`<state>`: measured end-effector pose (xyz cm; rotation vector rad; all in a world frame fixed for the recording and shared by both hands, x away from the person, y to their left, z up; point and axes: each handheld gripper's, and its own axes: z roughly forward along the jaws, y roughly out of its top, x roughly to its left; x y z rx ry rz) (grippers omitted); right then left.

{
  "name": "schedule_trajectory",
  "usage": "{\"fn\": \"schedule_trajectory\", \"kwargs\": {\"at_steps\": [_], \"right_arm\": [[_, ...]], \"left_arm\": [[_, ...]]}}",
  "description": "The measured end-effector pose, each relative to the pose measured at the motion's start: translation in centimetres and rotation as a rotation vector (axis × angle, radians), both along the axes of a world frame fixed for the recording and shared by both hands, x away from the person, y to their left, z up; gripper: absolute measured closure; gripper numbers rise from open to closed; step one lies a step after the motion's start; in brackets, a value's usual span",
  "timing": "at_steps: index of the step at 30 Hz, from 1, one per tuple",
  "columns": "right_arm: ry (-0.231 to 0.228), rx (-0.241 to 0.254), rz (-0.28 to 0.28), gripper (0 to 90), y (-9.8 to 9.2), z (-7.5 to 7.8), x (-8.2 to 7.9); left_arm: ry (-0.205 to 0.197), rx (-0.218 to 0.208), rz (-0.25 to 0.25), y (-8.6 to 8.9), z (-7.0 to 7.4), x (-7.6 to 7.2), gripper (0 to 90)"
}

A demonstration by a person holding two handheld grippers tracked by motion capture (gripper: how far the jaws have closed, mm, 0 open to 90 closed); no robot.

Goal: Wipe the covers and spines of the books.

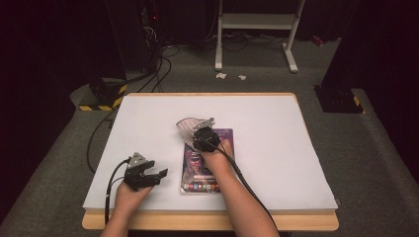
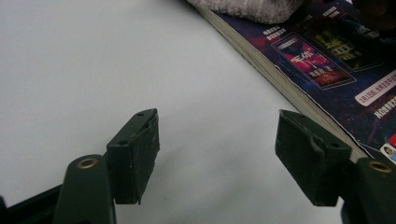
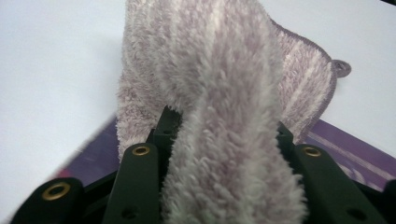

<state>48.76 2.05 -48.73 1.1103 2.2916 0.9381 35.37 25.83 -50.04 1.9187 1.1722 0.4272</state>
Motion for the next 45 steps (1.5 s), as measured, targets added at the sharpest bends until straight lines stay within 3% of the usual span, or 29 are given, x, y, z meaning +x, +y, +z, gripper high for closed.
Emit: {"fn": "schedule_trajectory", "kwargs": {"at_steps": [5,11,24,35,40,45], "right_arm": [[0.003,-0.006,0.022,60.4,1.4,0.0,0.0],[0.017,0.003,0.019,59.8,0.5,0.1,0.2],[0.01,0.011,-0.086,59.7,-5.9,-0.1,0.1],[0.002,0.032,-0.16,59.6,-11.5,-0.2,-1.1],[0.007,0.039,-0.19,59.6,-13.3,-0.2,-1.2],[0.012,0.029,-0.204,59.7,-13.8,-0.2,-1.3]], "left_arm": [[0.001,-0.001,0.002,0.0,0.0,0.0,30.8],[-0.003,-0.003,0.005,0.0,0.0,0.0,30.8],[-0.025,0.022,-0.021,-0.8,0.3,-0.3,30.8],[-0.039,0.037,-0.048,-2.1,0.6,-0.6,31.2],[-0.038,0.034,-0.06,-2.6,0.5,-0.6,31.2],[-0.038,0.032,-0.07,-2.8,0.5,-0.5,31.3]]}}
